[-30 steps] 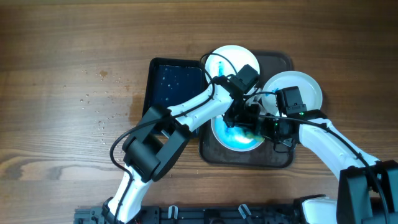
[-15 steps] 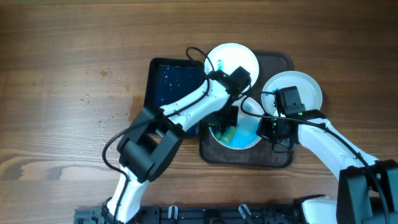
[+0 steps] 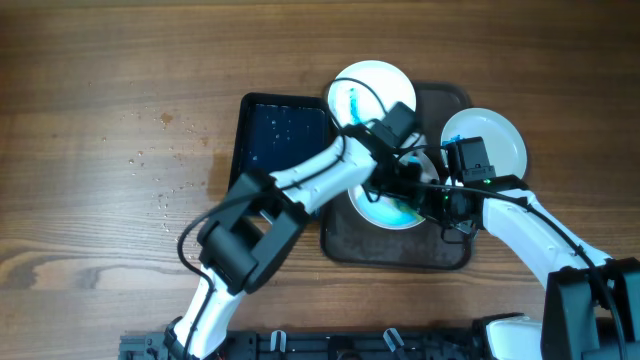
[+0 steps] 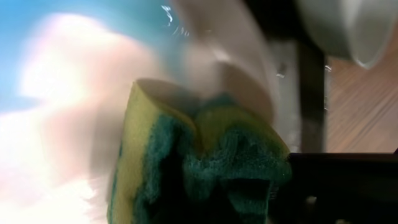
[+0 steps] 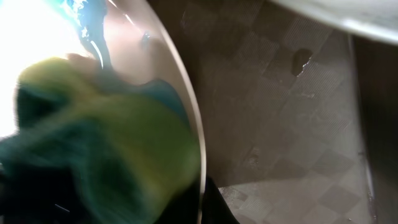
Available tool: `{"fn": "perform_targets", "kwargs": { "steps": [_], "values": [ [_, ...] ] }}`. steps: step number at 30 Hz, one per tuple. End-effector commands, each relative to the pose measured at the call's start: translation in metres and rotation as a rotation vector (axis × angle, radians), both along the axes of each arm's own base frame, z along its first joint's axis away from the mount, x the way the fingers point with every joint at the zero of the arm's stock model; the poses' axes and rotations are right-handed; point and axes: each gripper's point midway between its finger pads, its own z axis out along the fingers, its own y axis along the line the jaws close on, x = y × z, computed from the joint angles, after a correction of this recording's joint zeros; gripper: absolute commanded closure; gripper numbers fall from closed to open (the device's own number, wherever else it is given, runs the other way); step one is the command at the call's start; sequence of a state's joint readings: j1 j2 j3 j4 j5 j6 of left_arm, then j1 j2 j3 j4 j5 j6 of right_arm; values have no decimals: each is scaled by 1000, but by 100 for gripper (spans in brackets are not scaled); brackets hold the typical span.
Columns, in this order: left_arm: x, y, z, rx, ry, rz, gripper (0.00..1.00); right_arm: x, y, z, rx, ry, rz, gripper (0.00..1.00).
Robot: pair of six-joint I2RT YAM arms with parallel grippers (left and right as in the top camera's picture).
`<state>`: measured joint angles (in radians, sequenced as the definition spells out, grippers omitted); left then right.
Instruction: Clean dirty plates on tray and stack at the side
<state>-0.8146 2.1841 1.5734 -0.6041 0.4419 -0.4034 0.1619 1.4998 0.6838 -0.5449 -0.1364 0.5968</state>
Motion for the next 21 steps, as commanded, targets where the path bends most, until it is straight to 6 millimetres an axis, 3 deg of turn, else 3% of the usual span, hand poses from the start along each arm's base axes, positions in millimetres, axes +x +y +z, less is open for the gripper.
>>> {"fn": "perform_targets", "kwargs": {
  "steps": [1,4,8,12,16,19,21],
  "values": [
    [4,2,-16,58,-37,35,96,-15,-7,-13,-57,51,55,96],
    [33,18,-21,129,-142,105,96,-15,-7,-13,-56,52,55,96],
    [105,72,-19,288,-354,325,96,-17,-7,-14,-58,60,56,96],
    [130,118,-19,385,-371,417,96,-20,-8,-14,-59,70,56,96],
    [118,146,-28,478,-298,405,96,-20,-8,-14,-60,70,56,96],
    [79,134,-35,428,-145,213,96,-20,-8,-14,-59,70,54,96],
    [31,115,-32,301,39,26,96,-19,-8,-14,-57,71,44,96]
  ]
}}
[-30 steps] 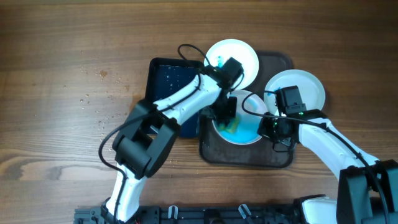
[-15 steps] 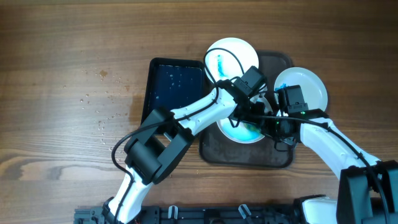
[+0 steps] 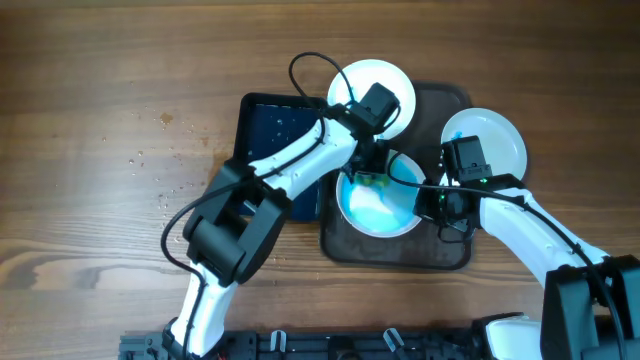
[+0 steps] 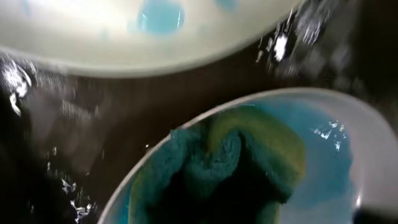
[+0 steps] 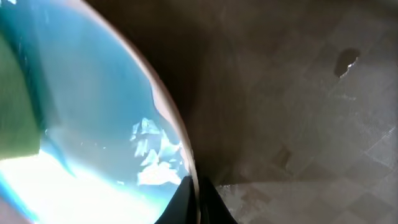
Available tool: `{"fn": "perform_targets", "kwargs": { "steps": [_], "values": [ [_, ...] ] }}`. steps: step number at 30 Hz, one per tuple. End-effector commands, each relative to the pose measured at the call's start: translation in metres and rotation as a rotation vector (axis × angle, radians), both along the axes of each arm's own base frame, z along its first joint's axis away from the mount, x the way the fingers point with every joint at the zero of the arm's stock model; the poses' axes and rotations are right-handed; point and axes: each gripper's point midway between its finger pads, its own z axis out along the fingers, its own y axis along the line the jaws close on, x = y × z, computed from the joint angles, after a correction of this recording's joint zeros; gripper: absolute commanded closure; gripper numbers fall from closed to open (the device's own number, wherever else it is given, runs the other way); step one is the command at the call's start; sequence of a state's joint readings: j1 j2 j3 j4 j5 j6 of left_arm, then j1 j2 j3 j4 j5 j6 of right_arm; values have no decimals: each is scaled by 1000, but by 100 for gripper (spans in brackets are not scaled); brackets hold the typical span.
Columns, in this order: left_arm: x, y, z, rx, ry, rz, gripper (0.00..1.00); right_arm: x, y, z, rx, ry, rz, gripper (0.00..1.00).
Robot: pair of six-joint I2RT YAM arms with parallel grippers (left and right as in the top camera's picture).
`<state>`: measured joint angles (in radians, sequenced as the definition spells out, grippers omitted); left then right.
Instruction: Clean dirty plates on tray and stack at the side
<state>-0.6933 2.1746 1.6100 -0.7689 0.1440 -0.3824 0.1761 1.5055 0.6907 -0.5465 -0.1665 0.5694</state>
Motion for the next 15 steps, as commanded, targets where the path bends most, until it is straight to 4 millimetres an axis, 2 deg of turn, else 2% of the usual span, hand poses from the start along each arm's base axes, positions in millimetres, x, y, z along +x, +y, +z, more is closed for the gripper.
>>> {"fn": "perform_targets", "kwargs": {
  "steps": [1,3,6,11,15],
  "values": [
    [-48,19,-18,-56,250,-181,96,-19,-16,-15,-78,69,-2,95],
    [-73,3,-8,-155,345,-243,96,-18,-15,-15,-74,67,-9,96],
    [-95,-18,-2,-236,391,-299,96,-17,-15,-15,-71,64,-26,96],
    [-126,-46,-15,-252,422,-279,96,-17,-15,-15,-71,63,-26,96],
    [-129,-43,-17,-213,451,-214,96,-17,-15,-15,-70,63,-26,96]
  ]
}}
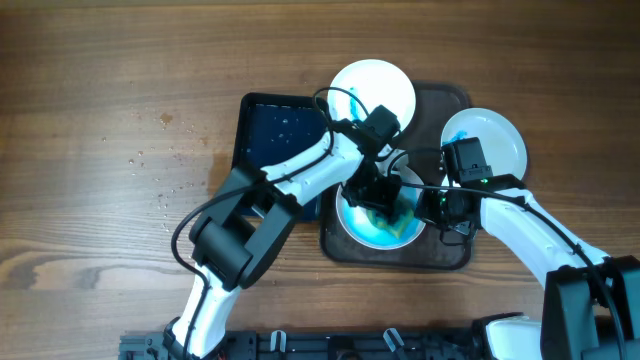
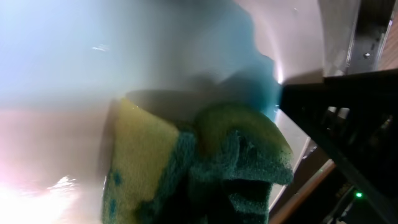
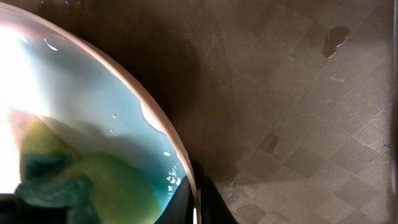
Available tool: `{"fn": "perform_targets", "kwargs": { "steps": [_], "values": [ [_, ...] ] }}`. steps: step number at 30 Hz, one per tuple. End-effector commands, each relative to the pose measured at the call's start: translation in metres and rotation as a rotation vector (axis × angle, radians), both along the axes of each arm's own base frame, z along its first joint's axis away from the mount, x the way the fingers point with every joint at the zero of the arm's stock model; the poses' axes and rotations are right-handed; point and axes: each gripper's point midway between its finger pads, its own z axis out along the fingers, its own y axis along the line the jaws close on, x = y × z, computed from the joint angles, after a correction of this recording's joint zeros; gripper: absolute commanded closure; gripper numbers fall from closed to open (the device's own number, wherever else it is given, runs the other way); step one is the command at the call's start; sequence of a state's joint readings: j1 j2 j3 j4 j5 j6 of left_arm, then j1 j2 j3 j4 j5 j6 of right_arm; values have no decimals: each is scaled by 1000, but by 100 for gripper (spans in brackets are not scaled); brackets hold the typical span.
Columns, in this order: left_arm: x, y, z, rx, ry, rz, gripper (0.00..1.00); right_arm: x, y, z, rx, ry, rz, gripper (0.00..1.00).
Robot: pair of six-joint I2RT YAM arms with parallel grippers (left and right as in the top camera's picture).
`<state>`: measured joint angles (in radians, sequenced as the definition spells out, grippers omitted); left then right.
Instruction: Clean dirty plates on tray and stack at the side
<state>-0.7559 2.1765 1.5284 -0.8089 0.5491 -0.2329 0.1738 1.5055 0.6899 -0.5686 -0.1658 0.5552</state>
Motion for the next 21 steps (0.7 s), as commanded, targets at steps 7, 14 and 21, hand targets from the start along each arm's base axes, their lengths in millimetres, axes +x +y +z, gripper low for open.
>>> {"fn": "perform_targets", "kwargs": {
  "steps": [7,14,21],
  "values": [
    [-14,98,-36,520,90,225,96,-11,-13,-13,-65,44,-37,96],
    [15,131,-22,665,-68,319,96,-11,-13,-13,-65,43,-33,96],
    [51,129,86,314,-105,507,96,-13,-14,-13,-74,42,22,96]
  ]
}}
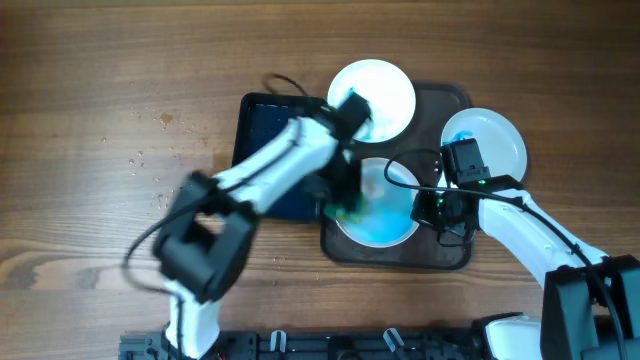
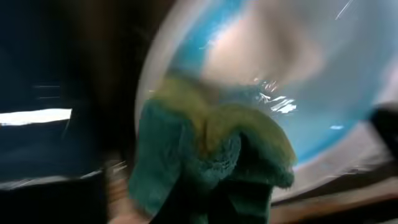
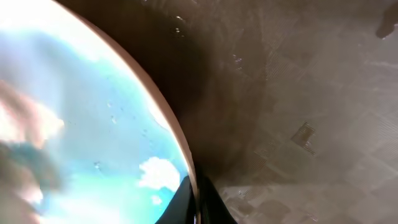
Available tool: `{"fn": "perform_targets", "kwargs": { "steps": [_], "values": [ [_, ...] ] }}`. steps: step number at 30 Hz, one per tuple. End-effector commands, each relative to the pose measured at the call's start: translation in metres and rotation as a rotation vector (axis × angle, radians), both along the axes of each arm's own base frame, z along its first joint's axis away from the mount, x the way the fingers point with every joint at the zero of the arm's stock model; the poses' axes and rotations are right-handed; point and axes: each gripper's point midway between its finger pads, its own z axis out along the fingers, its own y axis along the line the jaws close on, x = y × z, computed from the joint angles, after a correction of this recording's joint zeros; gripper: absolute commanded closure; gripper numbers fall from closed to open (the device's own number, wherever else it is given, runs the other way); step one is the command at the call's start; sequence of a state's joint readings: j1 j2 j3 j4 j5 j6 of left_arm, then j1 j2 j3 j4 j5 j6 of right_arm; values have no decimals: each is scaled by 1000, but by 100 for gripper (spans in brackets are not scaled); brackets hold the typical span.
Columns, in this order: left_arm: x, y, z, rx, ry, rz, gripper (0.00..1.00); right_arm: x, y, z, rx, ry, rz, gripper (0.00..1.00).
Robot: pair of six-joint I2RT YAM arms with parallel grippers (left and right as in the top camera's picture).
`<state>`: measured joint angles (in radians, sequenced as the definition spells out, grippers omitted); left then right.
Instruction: Clean dirty plates on tray and stack at the side
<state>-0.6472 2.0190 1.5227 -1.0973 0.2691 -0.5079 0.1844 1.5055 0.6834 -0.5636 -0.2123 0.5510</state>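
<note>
A white plate smeared with blue lies on the dark brown tray. My right gripper is shut on its right rim. My left gripper, blurred by motion, is shut on a green and yellow sponge at the plate's left edge. A second white plate with blue streaks rests at the tray's back left corner. A third white plate lies on the table to the right of the tray.
A dark blue basin with water stands left of the tray, touching it. Water drops dot the wood further left. The right arm reaches in from the lower right.
My left gripper has moved with the sponge from the middle right of the plate to its left edge. The right gripper still holds the rim in the same place.
The sponge was on the plate's middle, then at its far rim by the second plate, then at its right near my right gripper, and now at its left edge. Throughout, the right gripper held the plate's right rim on the tray.
</note>
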Motion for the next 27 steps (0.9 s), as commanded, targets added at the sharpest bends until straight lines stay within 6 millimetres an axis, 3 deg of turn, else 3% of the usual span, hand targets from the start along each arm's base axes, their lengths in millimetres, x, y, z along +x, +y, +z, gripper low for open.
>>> {"fn": "perform_targets", "kwargs": {
  "steps": [1,4,5,8,10,11,14,17,20,23,27],
  "values": [
    [43,49,62,-10,-199,153,96,-9,-24,-14,-119,29,11,96],
    [68,94,69,88,-286,244,96,-6,-20,-13,-105,11,47,96],
    [76,109,63,121,-295,269,96,-4,-13,-11,-69,-4,78,96],
    [87,121,32,126,-309,238,96,2,1,-7,7,-38,117,96],
    [85,121,3,111,-295,243,87,7,2,-6,10,-59,113,96],
    [85,120,-4,109,-291,242,76,7,3,-6,16,-58,115,96],
    [84,118,-7,93,-285,243,50,1,6,-2,38,-23,124,96],
    [87,113,12,33,-287,256,41,7,7,19,28,-25,184,96],
    [91,125,48,-18,-308,307,26,20,11,54,19,-61,265,96],
    [95,151,87,-53,-364,383,6,34,20,96,-29,-108,365,95],
    [90,196,130,-82,-444,506,1,57,41,141,-93,-226,434,96]
  ]
}}
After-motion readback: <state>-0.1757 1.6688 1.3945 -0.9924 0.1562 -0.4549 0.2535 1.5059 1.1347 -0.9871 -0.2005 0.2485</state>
